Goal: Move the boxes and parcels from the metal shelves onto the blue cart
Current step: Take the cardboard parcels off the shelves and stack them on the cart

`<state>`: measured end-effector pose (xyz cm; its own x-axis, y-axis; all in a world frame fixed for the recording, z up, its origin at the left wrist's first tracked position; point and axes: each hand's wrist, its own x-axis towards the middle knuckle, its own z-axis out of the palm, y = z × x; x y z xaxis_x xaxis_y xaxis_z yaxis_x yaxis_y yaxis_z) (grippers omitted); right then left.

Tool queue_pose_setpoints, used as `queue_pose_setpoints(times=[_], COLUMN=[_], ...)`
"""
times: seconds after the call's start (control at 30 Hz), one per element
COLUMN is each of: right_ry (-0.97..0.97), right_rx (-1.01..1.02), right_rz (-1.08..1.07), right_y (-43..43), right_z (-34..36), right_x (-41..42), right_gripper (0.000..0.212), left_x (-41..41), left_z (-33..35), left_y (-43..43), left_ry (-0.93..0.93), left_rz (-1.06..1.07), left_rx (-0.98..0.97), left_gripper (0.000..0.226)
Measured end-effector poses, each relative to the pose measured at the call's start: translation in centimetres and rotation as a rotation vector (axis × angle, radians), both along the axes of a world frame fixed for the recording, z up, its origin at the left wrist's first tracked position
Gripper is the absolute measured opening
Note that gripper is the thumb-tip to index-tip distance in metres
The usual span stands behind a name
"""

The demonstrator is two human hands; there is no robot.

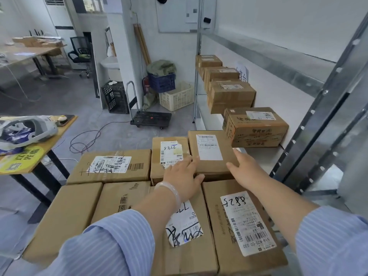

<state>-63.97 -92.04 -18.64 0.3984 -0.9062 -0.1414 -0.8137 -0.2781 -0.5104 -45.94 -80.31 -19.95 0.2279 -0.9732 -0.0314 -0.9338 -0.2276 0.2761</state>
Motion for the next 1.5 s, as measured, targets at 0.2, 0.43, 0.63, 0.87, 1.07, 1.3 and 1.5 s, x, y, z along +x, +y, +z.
queue_pose_setpoints(times=[0.2,0.43,0.63,0.87,1.07,1.3,1.5], right_ry=[-0.057,-0.114,-0.116,-0.116,-0.149,-0.09,0.053], right_rx=[0.052,0.021,0.026,0.106,0.128,0.082,-0.172], right_rz=[0.023,0.045,0.101,0.124,0.129,0.122,0.092], right_y=[-0.7,-0.7,-1.7,-2.2,-2.5,-2.3,-0.3], right_z=[-1.0,-1.1,-1.4,-2.4,-2.3,-2.4,-0.8], right_x=[0.0,-0.3,0.1,0.2,-0.1,0.4,3.1], right_gripper=[0.062,0.061,0.061,0.058,0.06,0.061,0.062], left_x=[-1.0,-0.9,1.8,3.9,4.3,4.8,6.5], left_z=[-0.3,-0.3,-0.1,-1.0,-1.5,-1.5,-1.2], left_y=[-0.7,0.0,0.7,1.3,1.4,1.7,3.5], left_ry=[-0.002,-0.018,-0.077,-0.031,-0.045,-0.015,-0.024], left_rz=[0.033,0.046,0.178,0.261,0.204,0.19,0.177], left_rx=[0.042,0.043,0.02,0.189,0.19,0.201,0.141], left_gripper=[0.058,0.06,0.058,0.054,0.055,0.059,0.061])
